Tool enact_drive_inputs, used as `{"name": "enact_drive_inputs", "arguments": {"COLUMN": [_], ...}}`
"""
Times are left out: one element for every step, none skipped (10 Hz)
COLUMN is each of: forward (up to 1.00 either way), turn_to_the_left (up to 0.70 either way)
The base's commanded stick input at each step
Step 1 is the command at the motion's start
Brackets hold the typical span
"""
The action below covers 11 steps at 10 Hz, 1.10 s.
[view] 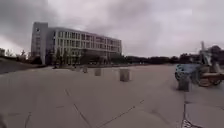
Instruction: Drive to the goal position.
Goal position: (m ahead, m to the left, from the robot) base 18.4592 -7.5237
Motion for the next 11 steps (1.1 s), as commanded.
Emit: {"name": "enact_drive_inputs", "arguments": {"forward": [0.85,0.85,0.85,0.85,0.85,0.85,0.85,0.85,0.85,0.85,0.85], "turn_to_the_left": [-0.29,-0.29,-0.29,-0.29,-0.29,-0.19,-0.03,0.04,0.05,0.00,-0.02]}}
